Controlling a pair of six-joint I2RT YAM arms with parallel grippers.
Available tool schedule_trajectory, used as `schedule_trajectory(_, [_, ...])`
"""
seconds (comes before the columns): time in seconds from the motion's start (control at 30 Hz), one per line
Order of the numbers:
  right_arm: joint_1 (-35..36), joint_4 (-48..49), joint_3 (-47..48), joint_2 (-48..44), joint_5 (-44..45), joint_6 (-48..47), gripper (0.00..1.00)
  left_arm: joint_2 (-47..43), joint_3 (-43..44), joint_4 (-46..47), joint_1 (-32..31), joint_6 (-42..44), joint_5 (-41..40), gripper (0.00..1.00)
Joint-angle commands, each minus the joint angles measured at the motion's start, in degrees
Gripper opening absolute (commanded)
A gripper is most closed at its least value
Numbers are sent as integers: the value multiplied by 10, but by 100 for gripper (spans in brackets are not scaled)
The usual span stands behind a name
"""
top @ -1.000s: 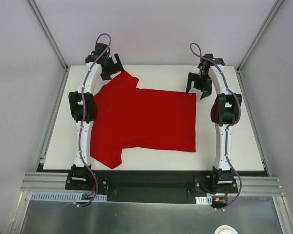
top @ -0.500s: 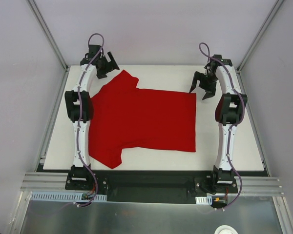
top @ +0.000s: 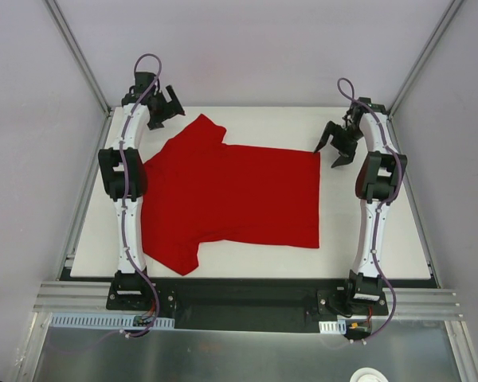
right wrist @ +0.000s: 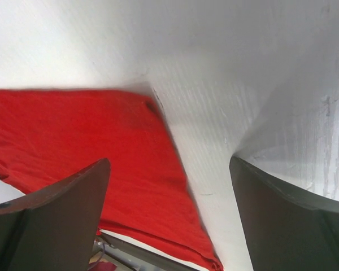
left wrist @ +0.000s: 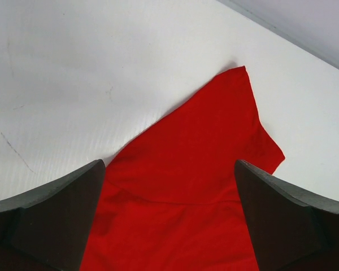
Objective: Fold and stack the t-shirts
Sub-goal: Grap the side of the flattened tshirt furthest away from the robot with both arms
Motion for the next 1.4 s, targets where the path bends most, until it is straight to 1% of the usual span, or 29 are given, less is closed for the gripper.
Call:
schedule_trajectory(0.0, [-5,12,16,10,-39,34,89,-39,6,-11,0,13,-4,99])
schedule_trajectory(0.17, [-3,34,14,26,-79,65,88,-37,7,-11,-1,14,8,99])
schedule_trajectory(0.27, [3,55,15,37,-105,83,82,-33,9,-14,-1,21,16,99])
schedule_trajectory(0.33, [10,59,16,44,-120,93,69,-30,8,-16,0,21,19,99])
schedule_trajectory(0.37, [12,63,14,47,-124,96,66,-29,7,-18,-1,19,21,99])
schedule_trajectory(0.4, [15,65,14,49,-128,96,58,-30,7,-19,0,19,24,99])
schedule_trajectory(0.43, [18,66,14,50,-129,98,56,-27,7,-19,0,18,25,99])
schedule_trajectory(0.47, [20,68,11,49,-128,97,55,-27,7,-19,-1,19,29,99])
schedule_trajectory(0.5, [21,70,8,49,-127,98,50,-27,6,-19,-1,19,27,99])
schedule_trajectory(0.53, [22,72,8,49,-128,100,41,-26,7,-20,-1,20,29,99])
schedule_trajectory(0.57, [22,73,5,49,-129,101,31,-25,7,-21,-1,21,31,99])
schedule_trajectory(0.63, [22,74,4,48,-128,99,19,-23,8,-23,-1,23,33,99])
schedule_trajectory(0.67, [22,74,1,47,-126,99,10,-22,7,-22,-1,23,33,98])
schedule_trajectory(0.73, [22,74,-4,42,-122,97,6,-16,7,-25,0,20,33,96])
schedule_trajectory(0.77, [22,76,-7,38,-120,97,1,-12,8,-26,0,19,33,94])
schedule_trajectory(0.83, [22,78,-11,32,-121,94,1,-4,12,-28,0,10,40,95])
schedule_trajectory(0.87, [22,75,-13,31,-120,94,1,1,14,-29,1,4,44,99])
schedule_trajectory(1.0, [22,72,-24,18,-115,85,1,24,23,-34,2,-27,75,99])
schedule_trajectory(1.17, [21,58,-31,0,-105,66,0,53,23,-44,7,-63,139,99])
schedule_trajectory(1.37, [21,50,-41,-24,-105,52,1,63,17,-46,8,-75,145,99])
